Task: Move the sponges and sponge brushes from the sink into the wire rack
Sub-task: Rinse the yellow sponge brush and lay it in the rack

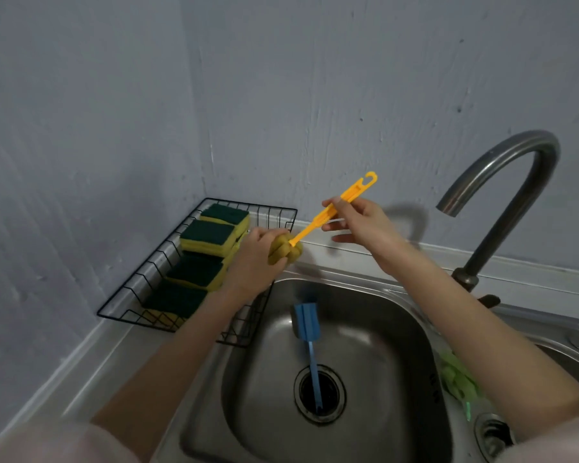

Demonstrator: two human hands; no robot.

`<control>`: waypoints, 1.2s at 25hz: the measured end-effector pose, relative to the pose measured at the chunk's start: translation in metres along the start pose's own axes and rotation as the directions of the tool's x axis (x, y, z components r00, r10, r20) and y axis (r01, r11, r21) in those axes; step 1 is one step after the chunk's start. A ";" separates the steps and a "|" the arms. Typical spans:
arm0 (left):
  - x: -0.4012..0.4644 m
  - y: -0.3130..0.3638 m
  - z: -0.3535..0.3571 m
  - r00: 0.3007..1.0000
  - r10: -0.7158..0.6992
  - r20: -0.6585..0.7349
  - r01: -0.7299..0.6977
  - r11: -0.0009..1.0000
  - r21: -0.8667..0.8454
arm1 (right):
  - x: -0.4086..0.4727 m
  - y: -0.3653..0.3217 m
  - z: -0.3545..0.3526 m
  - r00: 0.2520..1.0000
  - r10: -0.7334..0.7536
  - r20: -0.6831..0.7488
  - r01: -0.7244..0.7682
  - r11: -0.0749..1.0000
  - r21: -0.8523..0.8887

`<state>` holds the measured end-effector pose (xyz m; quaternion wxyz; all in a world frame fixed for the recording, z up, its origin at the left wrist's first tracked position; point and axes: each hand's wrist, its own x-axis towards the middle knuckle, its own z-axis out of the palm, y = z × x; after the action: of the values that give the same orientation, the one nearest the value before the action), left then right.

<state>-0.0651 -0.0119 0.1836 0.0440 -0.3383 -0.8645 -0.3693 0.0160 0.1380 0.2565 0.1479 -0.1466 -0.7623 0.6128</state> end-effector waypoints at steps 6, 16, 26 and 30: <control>0.037 -0.045 0.002 0.994 -0.098 0.048 0.098 0.995 0.010 | 0.049 0.017 0.016 0.999 0.038 -0.019 -0.037 0.998 0.057; 0.097 -0.085 0.045 0.979 -0.198 0.043 0.200 0.979 -0.038 | 0.129 0.072 0.023 0.987 0.128 -0.094 -0.114 0.984 0.139; 0.093 -0.086 0.050 0.954 -0.245 0.172 0.258 0.964 -0.056 | 0.119 0.104 0.026 0.966 0.257 -0.017 -0.255 0.963 0.092; 0.085 -0.071 0.030 0.965 -0.209 0.158 0.214 0.977 -0.019 | 0.103 0.098 0.027 0.956 0.291 0.016 -0.291 0.956 -0.023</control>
<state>-0.1694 0.0200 0.1460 -0.0692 -0.2725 -0.8897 -0.3598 -0.0853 0.1756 0.1599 0.0471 -0.2527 -0.7402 0.6214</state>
